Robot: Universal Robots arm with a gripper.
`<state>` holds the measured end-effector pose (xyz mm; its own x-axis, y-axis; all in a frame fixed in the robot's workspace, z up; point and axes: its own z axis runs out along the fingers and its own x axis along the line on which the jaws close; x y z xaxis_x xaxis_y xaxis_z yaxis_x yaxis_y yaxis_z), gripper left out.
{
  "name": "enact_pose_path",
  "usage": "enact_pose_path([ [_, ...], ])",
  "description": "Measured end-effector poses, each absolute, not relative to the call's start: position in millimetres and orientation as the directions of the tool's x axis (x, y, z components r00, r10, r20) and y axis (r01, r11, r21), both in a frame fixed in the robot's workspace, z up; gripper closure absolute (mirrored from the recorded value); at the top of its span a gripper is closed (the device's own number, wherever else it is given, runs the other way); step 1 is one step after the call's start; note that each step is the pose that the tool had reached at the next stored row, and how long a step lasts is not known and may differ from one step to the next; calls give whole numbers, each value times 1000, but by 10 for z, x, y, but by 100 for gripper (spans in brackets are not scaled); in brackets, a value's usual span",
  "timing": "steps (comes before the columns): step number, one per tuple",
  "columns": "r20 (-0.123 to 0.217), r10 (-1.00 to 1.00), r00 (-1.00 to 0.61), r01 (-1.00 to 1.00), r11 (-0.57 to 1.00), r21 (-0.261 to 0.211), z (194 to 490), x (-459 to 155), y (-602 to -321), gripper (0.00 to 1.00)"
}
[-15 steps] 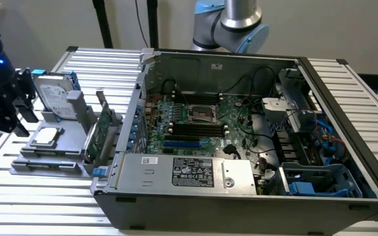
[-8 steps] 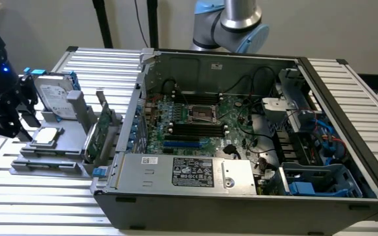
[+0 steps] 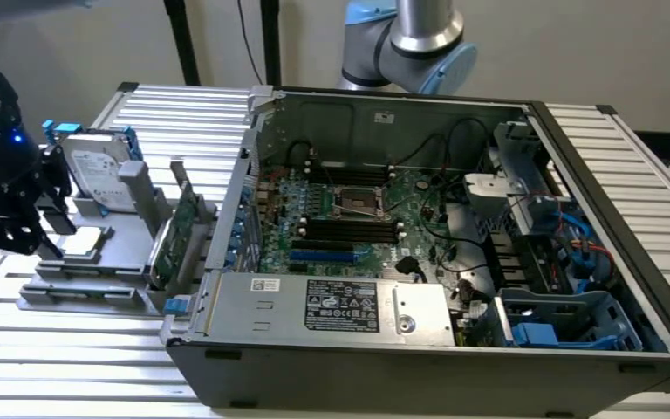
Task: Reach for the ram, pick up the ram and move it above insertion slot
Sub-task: 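Pick up the ram and move it above insertion slot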
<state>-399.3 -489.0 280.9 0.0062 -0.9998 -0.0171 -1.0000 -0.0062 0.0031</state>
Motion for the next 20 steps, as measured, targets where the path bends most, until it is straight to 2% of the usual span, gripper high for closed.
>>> enact_pose_path([
  [20,-17,-1000,10,-1000,-10,3,2446,-3994,-4964,58],
])
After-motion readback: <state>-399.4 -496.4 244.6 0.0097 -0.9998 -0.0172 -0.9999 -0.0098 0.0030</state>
